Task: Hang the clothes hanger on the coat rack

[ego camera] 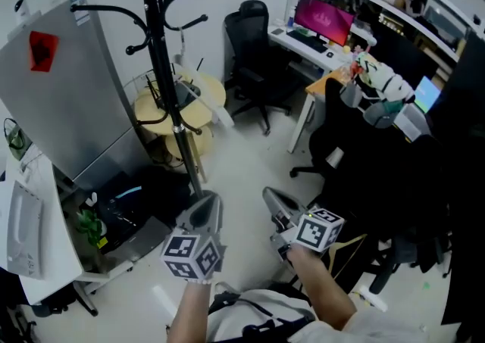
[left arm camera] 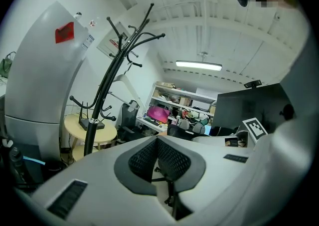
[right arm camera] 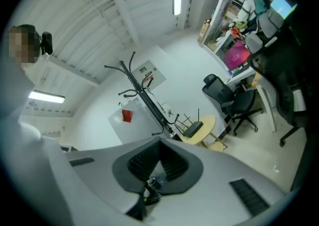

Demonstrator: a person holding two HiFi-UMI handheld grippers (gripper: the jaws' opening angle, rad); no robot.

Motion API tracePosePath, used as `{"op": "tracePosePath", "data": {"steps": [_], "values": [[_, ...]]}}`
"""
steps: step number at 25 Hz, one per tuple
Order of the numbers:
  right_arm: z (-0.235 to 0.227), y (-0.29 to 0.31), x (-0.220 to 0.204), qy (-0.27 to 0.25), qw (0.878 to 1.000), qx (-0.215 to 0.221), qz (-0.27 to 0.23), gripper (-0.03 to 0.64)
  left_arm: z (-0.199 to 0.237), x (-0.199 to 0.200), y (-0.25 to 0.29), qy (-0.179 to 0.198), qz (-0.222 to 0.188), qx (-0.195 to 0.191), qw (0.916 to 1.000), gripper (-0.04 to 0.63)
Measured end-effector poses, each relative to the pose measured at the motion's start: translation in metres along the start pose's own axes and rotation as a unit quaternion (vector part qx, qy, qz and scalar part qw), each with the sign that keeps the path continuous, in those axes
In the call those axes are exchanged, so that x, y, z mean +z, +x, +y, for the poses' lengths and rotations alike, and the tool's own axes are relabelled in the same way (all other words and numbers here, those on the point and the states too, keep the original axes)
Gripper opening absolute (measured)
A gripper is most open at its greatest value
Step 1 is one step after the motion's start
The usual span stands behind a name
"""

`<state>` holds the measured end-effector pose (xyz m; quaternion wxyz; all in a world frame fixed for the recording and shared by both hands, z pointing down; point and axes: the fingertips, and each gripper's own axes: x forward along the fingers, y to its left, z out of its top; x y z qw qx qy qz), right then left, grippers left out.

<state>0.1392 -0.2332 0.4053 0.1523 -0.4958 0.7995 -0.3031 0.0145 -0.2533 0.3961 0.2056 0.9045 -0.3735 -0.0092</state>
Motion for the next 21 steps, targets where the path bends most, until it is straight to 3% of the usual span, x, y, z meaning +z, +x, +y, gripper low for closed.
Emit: {"op": "tracePosePath", "data": {"steps": [7, 21], "values": [[-0.002, -0.026, -0.017, -0.028, 0.998, 0.023, 0.044, -0.003, -0.033, -0.018, 0.004, 0.002, 0.0, 0.031, 0.9995, -0.008], [0.0, -0.054, -0.019, -0.036, 0.994, 0.074, 0.074, -0.003, -0.072, -0.04, -0.006, 0.008, 0.003, 0.078, 0.9969, -0.009]]}}
